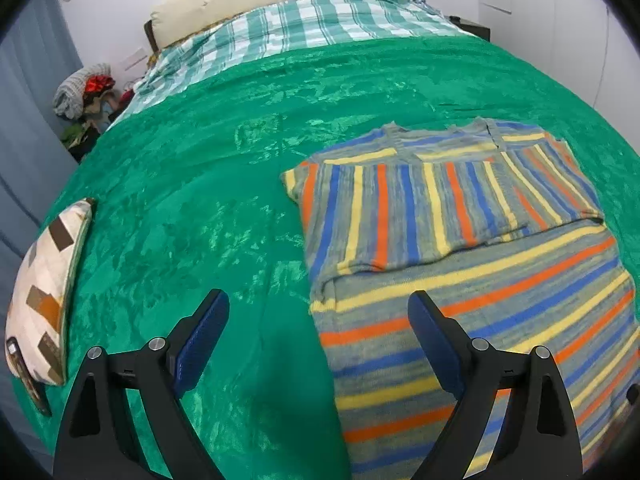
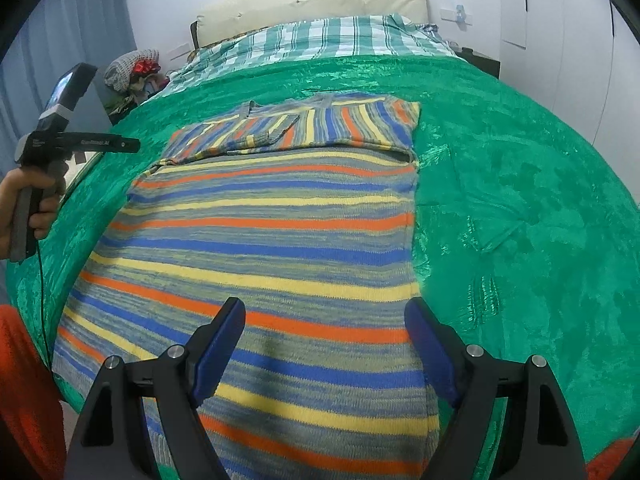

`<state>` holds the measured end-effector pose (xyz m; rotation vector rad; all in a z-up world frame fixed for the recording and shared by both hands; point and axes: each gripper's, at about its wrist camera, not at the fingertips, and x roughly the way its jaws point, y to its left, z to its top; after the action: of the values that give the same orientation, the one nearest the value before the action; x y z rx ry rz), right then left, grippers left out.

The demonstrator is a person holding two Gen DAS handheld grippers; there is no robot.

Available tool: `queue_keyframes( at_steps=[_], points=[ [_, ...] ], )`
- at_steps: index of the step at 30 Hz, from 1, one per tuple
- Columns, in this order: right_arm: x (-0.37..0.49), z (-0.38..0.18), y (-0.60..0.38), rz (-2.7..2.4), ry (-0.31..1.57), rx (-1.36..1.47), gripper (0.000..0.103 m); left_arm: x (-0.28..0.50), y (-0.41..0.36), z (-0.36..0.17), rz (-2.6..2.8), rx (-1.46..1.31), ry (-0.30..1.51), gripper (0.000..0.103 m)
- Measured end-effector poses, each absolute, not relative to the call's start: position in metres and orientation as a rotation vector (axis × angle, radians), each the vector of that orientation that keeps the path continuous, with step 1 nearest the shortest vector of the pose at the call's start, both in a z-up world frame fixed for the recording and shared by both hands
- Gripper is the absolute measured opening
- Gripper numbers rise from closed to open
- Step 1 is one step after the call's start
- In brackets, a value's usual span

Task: Fold small clothes
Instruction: 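Lift the left gripper away from the folded sleeves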

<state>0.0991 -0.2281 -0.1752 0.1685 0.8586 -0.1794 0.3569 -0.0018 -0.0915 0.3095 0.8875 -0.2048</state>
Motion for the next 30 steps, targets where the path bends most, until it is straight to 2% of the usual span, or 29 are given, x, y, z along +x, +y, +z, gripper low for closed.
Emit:
queue_keyframes(
  at_steps=[8,16,18,30],
  points=[
    [0.093,-0.163,-0.227,-0.219,0.819,0.120,0.081,0.315,0.014,-0.105,-0.227,0.240,0.939,0.092],
    [0.085,-0.163,-0.229,-0.241,0.857,0.114,0.081,0.255,0.030,-0.172,-0.258,0.229,1.080,0.092],
    [0.087,-0.167,-0.227,-0.241,0.880,0.108,0.081,0.243,0.037,-0.175,-0.259,0.213,1.063,0.097],
    [0.093,-0.201,-0.222,-0.237,1.006,0.064,0.081,0.216,0.048,-0.180,-0.264,0.232,1.021,0.100]
  ],
)
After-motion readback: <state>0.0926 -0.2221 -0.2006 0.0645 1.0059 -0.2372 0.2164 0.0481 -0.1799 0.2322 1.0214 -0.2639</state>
